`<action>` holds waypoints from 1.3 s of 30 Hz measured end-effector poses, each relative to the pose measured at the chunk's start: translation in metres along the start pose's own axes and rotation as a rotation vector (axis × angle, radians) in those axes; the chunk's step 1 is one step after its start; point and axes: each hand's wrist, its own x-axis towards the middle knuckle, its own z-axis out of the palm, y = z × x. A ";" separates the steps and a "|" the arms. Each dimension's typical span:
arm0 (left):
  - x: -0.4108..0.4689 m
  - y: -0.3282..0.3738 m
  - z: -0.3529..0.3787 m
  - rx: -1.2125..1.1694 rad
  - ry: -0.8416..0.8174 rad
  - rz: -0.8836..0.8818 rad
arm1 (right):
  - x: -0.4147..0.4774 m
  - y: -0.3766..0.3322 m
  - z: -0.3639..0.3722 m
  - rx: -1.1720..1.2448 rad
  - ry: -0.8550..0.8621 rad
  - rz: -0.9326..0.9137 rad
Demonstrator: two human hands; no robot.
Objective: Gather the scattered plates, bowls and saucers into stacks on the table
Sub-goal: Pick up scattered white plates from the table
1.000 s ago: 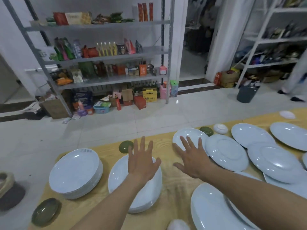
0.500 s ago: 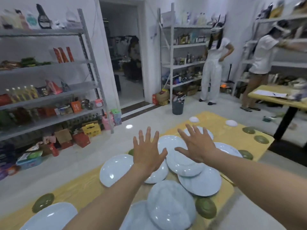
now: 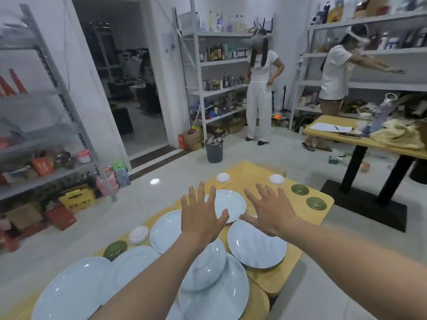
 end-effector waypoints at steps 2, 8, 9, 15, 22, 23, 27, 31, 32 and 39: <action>0.029 0.004 0.020 -0.013 -0.027 -0.013 | 0.026 0.013 0.013 0.020 -0.019 0.011; 0.104 0.011 0.075 -0.143 -0.168 -0.127 | 0.099 0.046 0.050 0.123 -0.109 0.082; 0.115 0.011 0.082 -0.223 -0.197 -0.192 | 0.111 0.051 0.055 0.172 -0.128 0.103; 0.181 0.005 0.142 -0.760 -0.385 -0.693 | 0.201 0.080 0.102 0.588 -0.343 0.290; 0.225 -0.002 0.226 -0.954 -0.384 -1.162 | 0.300 0.083 0.174 0.980 -0.516 0.406; 0.228 -0.002 0.235 -0.928 -0.385 -1.175 | 0.308 0.082 0.184 0.998 -0.545 0.412; 0.231 -0.002 0.260 -0.826 -0.343 -1.223 | 0.329 0.078 0.213 1.031 -0.641 0.404; 0.230 0.000 0.272 -0.803 -0.314 -1.305 | 0.340 0.070 0.234 1.048 -0.663 0.380; 0.229 0.001 0.275 -0.824 -0.316 -1.334 | 0.341 0.068 0.237 1.052 -0.648 0.375; 0.229 0.000 0.272 -1.030 -0.230 -1.487 | 0.343 0.063 0.236 1.103 -0.526 0.459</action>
